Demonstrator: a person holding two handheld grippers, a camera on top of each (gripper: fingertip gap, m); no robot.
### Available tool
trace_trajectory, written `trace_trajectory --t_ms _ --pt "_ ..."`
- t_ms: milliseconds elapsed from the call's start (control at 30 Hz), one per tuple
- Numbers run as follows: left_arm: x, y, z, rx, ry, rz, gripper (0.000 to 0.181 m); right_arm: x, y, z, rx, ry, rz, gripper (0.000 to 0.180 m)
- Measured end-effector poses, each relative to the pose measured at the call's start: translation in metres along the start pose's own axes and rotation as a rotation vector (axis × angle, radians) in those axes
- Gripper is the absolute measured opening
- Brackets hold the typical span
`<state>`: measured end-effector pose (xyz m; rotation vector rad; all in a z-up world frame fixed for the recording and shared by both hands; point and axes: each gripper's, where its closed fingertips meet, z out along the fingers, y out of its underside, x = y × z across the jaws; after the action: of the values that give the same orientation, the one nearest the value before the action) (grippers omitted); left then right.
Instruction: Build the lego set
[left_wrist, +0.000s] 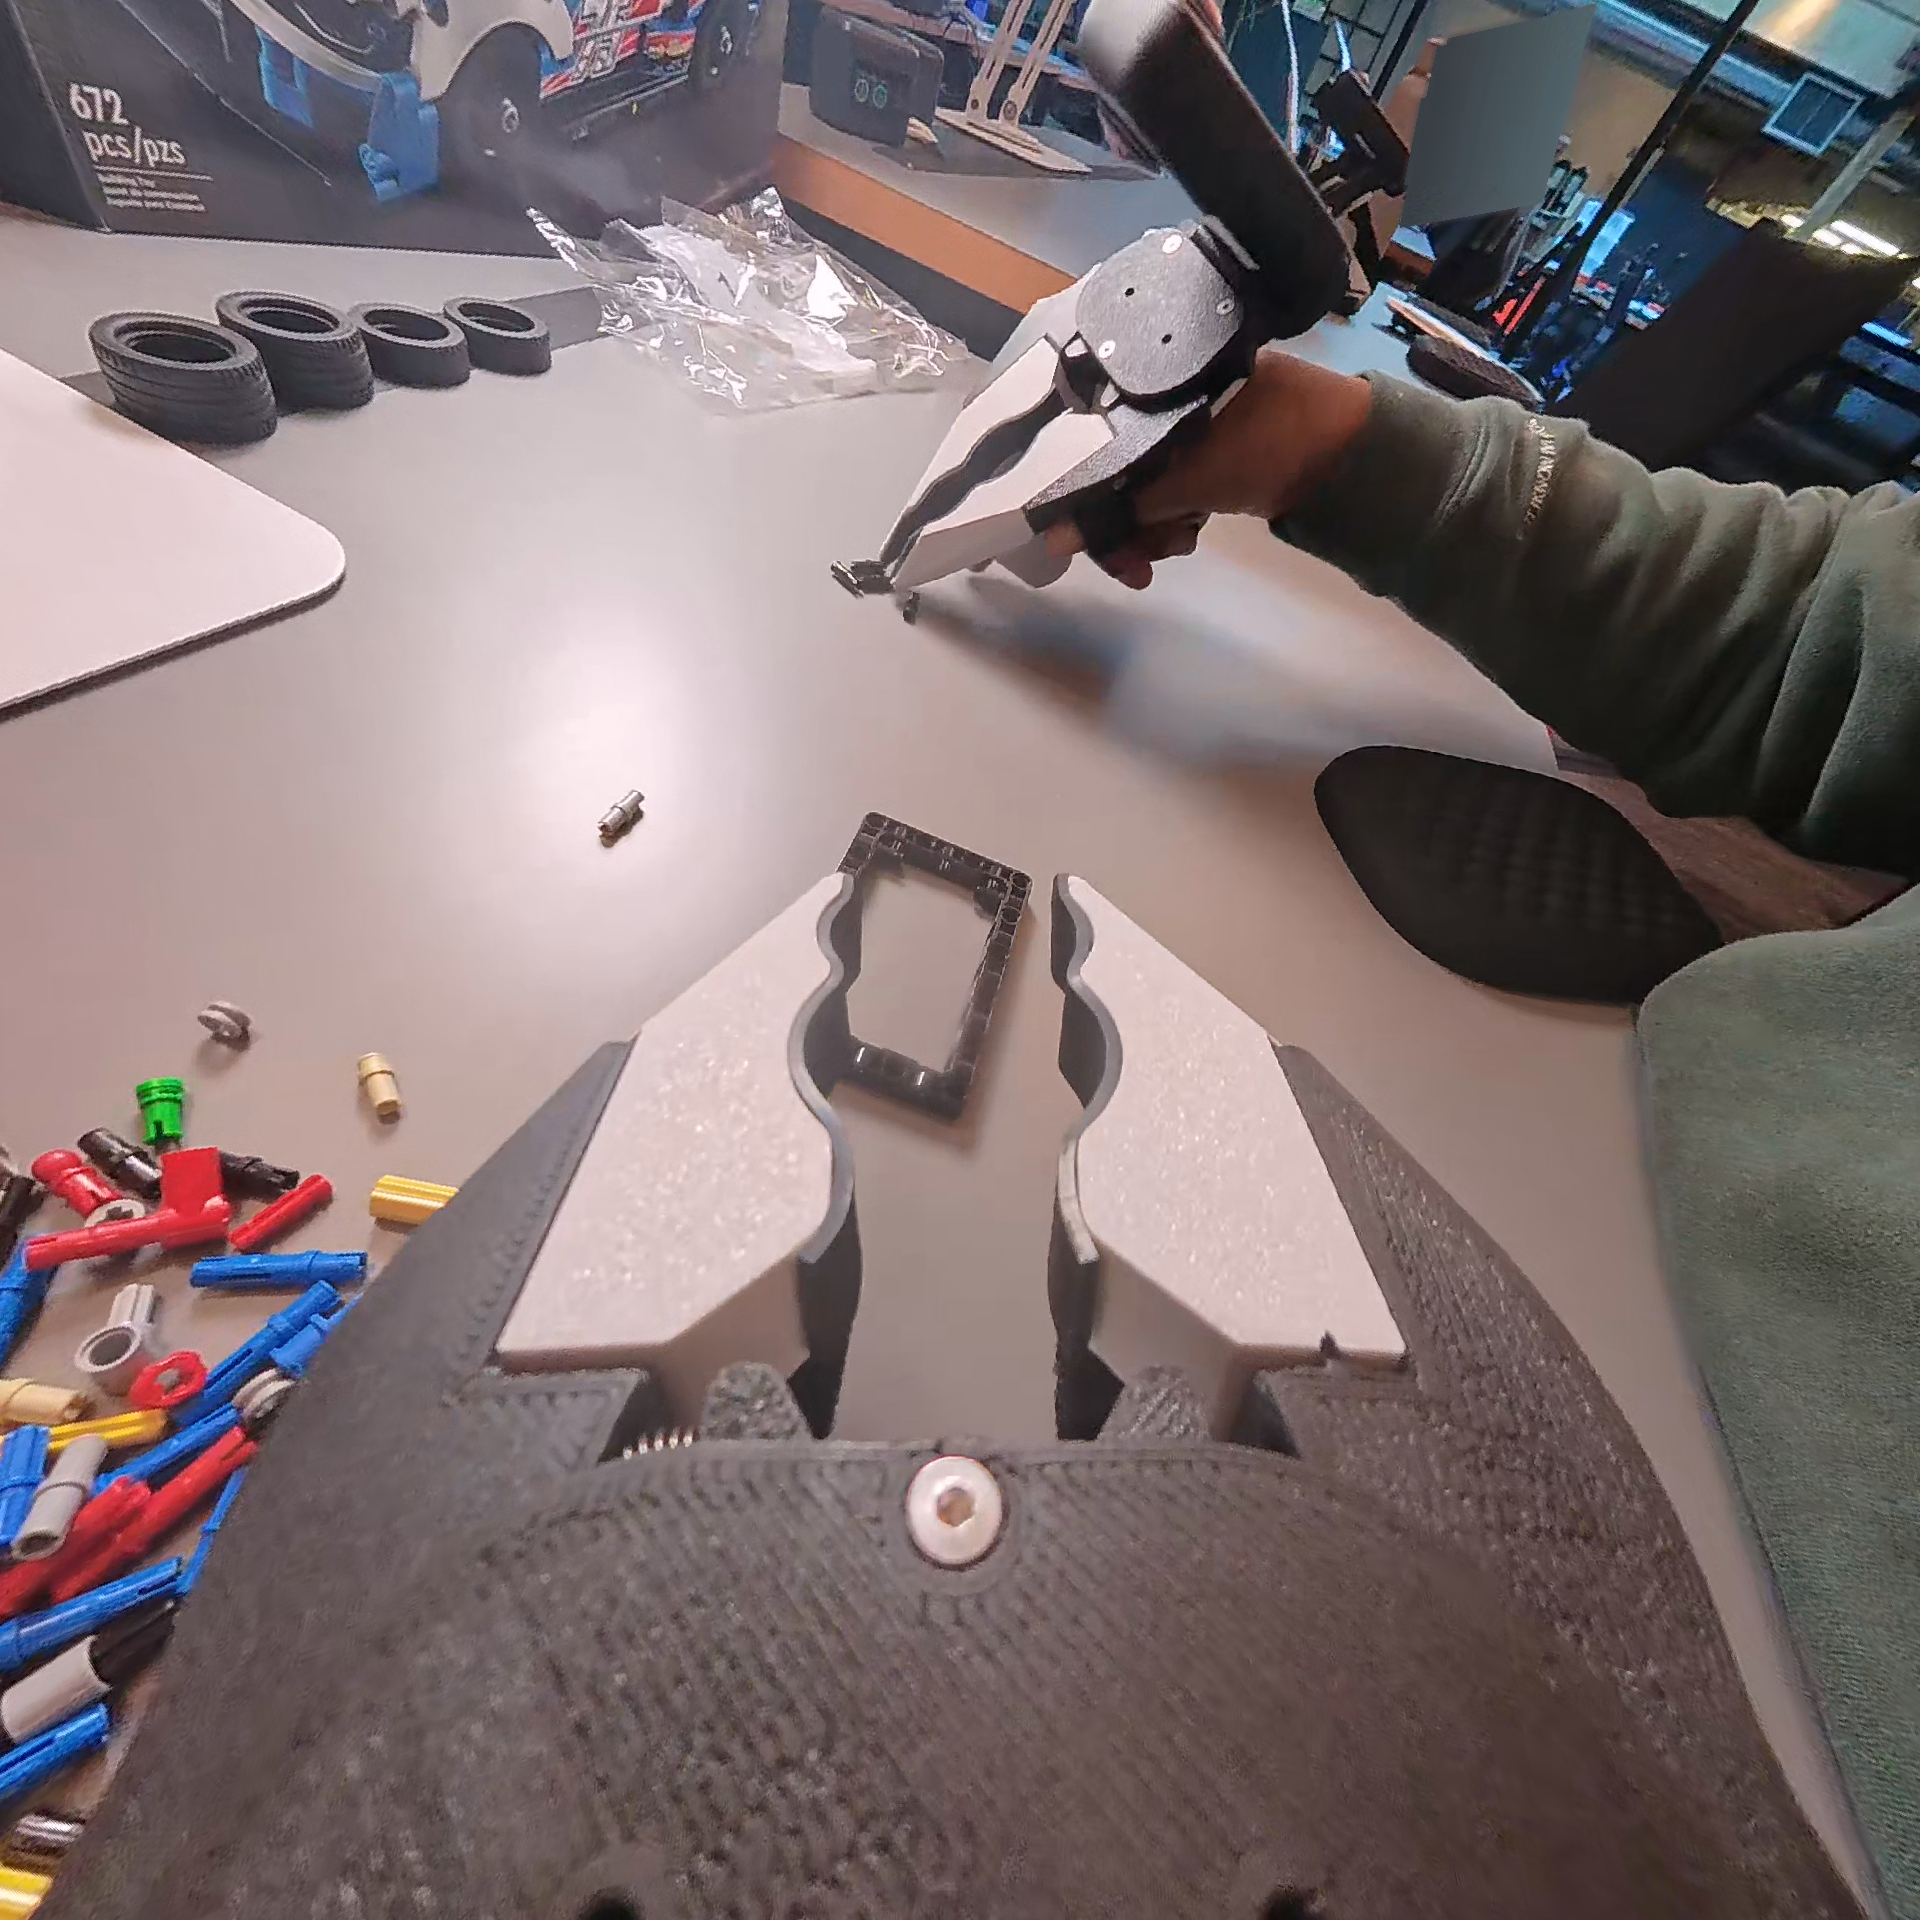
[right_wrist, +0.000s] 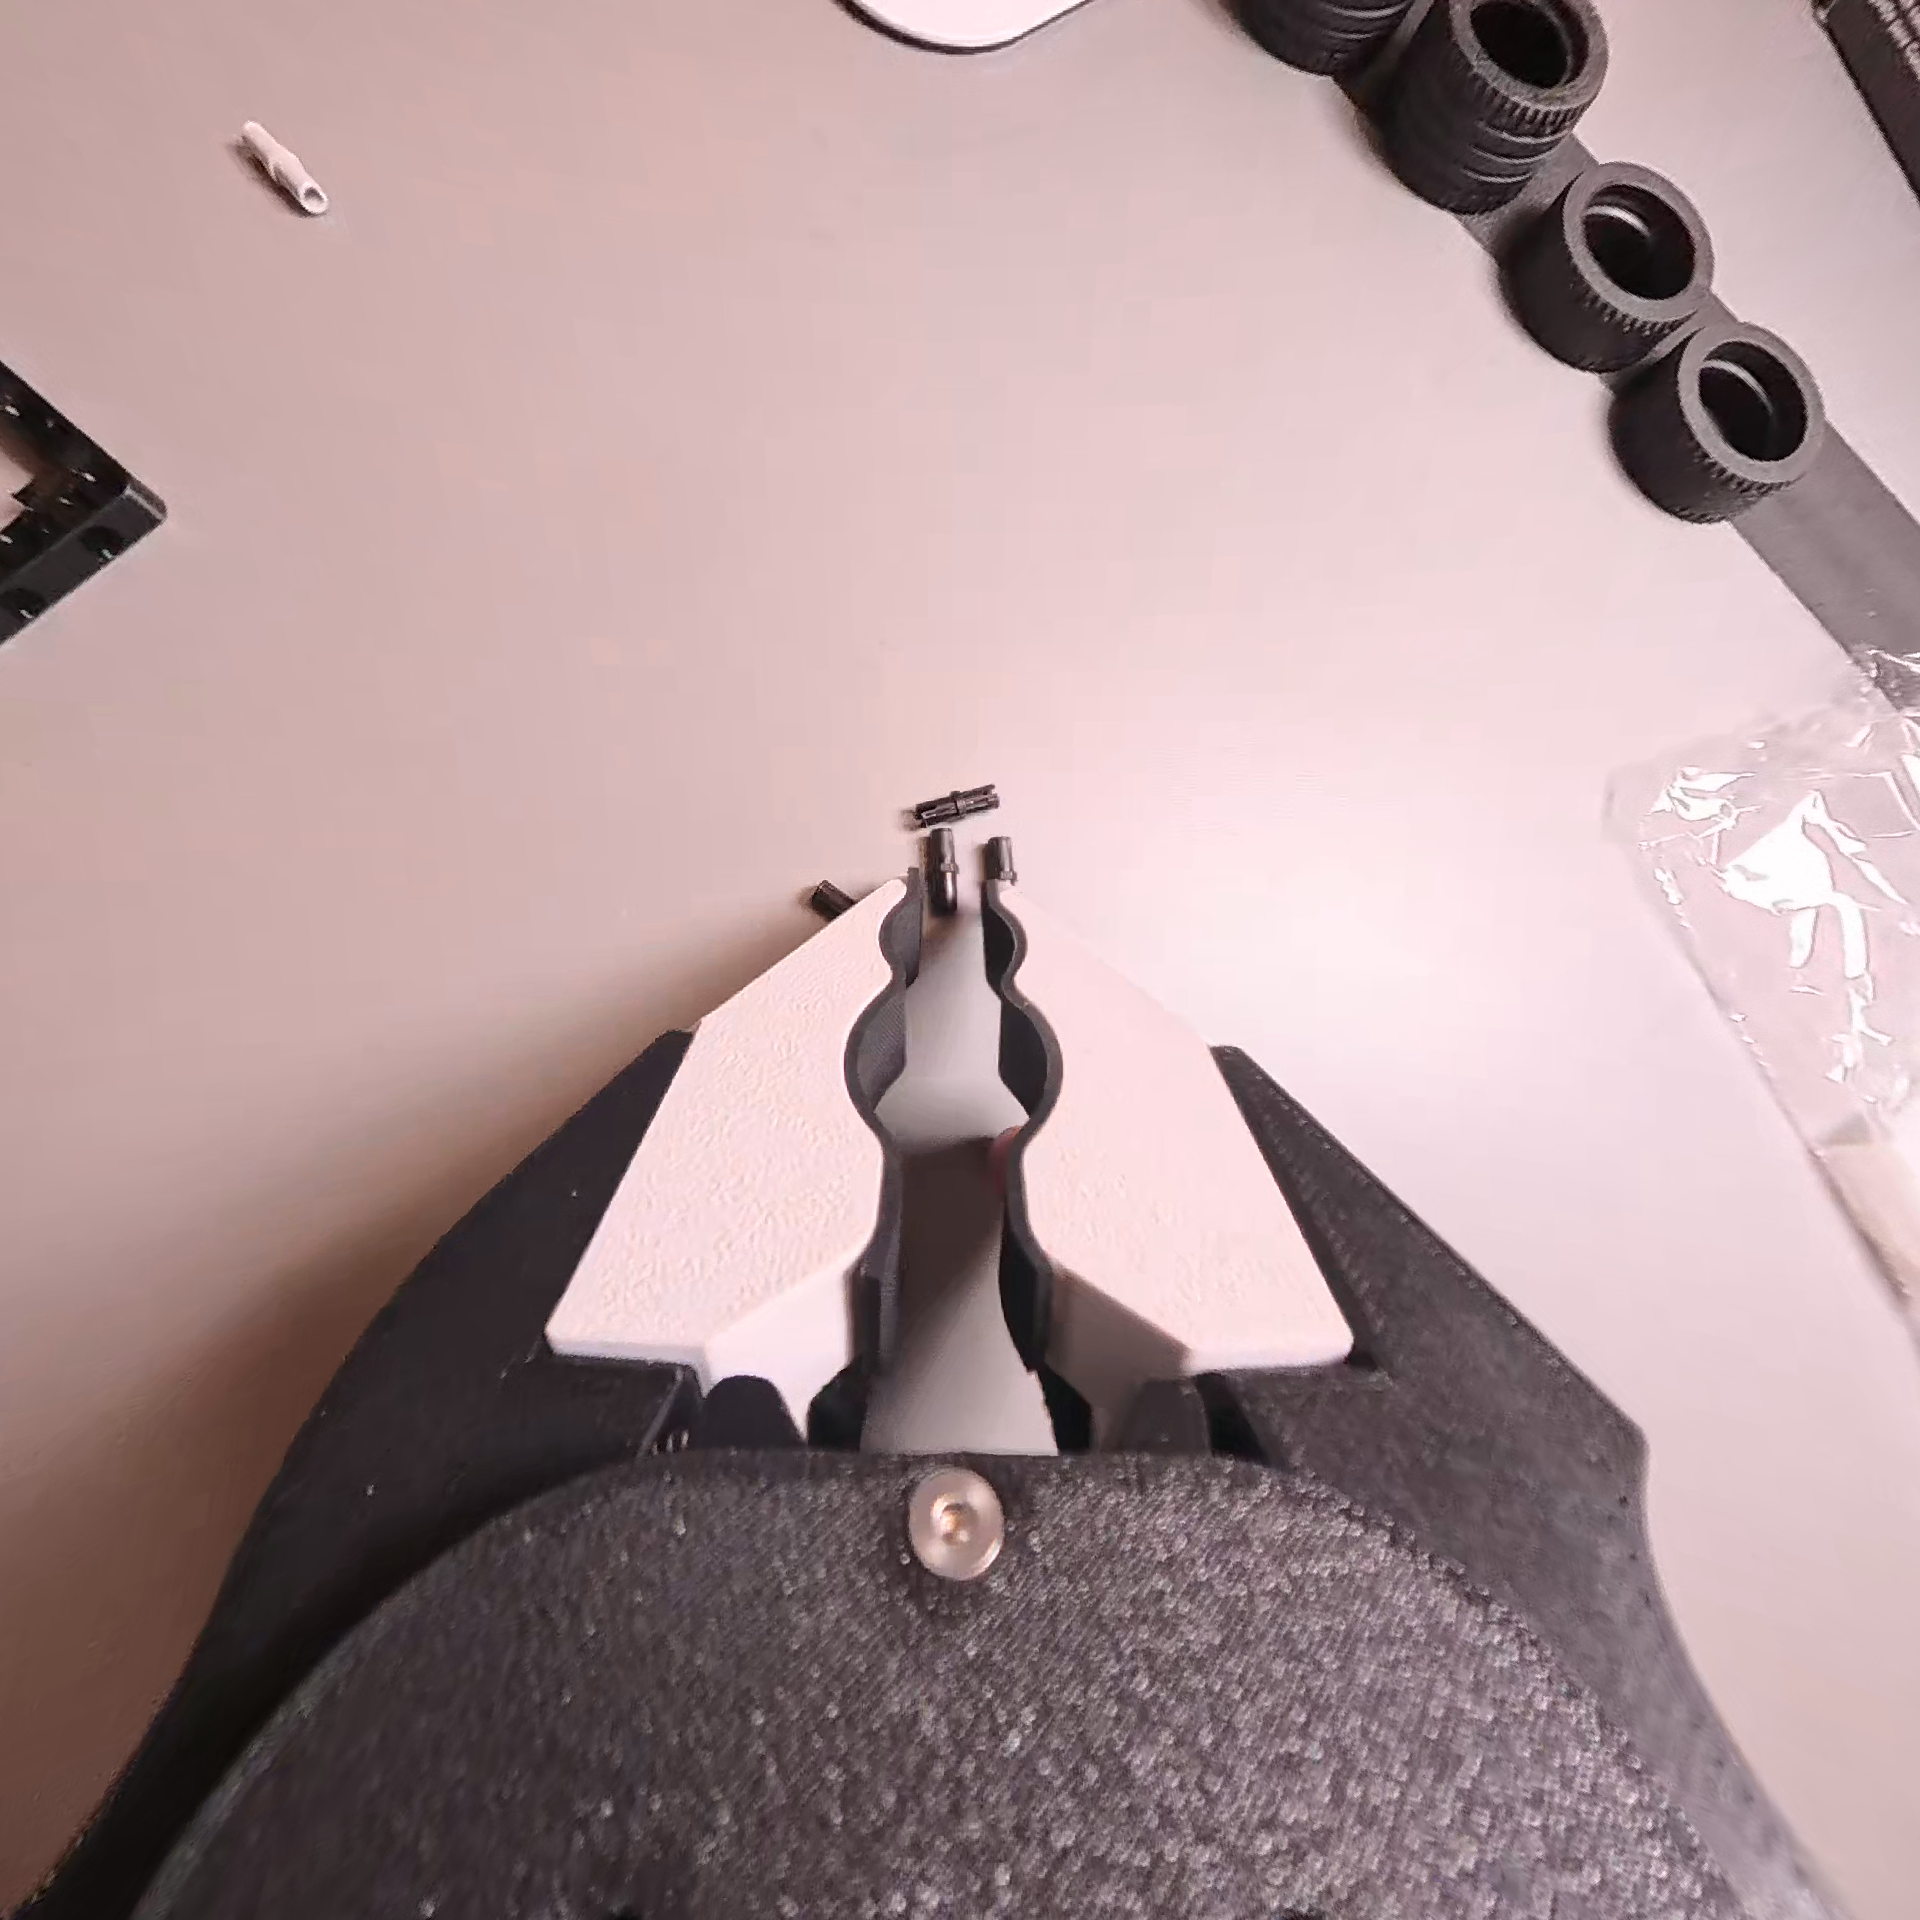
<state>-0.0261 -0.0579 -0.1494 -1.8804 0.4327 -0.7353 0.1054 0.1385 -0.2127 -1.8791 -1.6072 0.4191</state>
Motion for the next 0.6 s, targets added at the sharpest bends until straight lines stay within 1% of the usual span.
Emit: trace_trajectory --t_ms 100,133,200,233,300,400,533,600 --pt "0.000 0.000 0.000 -0.003 -0.005 0.009 0.035 0.000 -0.003 -0.010 0.044 -0.033 -0.010 0.017" --pt "0.000 0.000 0.000 -0.003 -0.005 0.009 0.035 -0.002 -0.002 -0.013 0.048 -0.058 -0.013 0.024" --pt "-0.001 0.001 0.000 -0.004 -0.002 0.006 0.035 -0.010 0.006 -0.013 0.010 -0.142 -0.005 0.049" --pt "-0.001 0.002 0.001 -0.006 0.000 0.005 0.035 -0.011 0.009 -0.011 -0.007 -0.166 -0.003 0.053" --pt "-0.001 0.003 0.002 -0.013 0.000 0.005 0.035 -0.010 0.010 -0.006 -0.018 -0.179 -0.014 0.052" --pt "-0.001 0.004 0.002 -0.017 -0.005 0.013 0.035 -0.008 0.005 0.000 -0.025 -0.186 -0.035 0.046" --pt "-0.002 0.003 0.001 -0.018 -0.017 0.027 0.034 -0.008 -0.001 0.005 -0.027 -0.186 -0.064 0.027" --pt "-0.003 0.003 0.000 -0.017 -0.022 0.030 0.034 -0.008 -0.002 0.005 -0.029 -0.184 -0.072 0.023"
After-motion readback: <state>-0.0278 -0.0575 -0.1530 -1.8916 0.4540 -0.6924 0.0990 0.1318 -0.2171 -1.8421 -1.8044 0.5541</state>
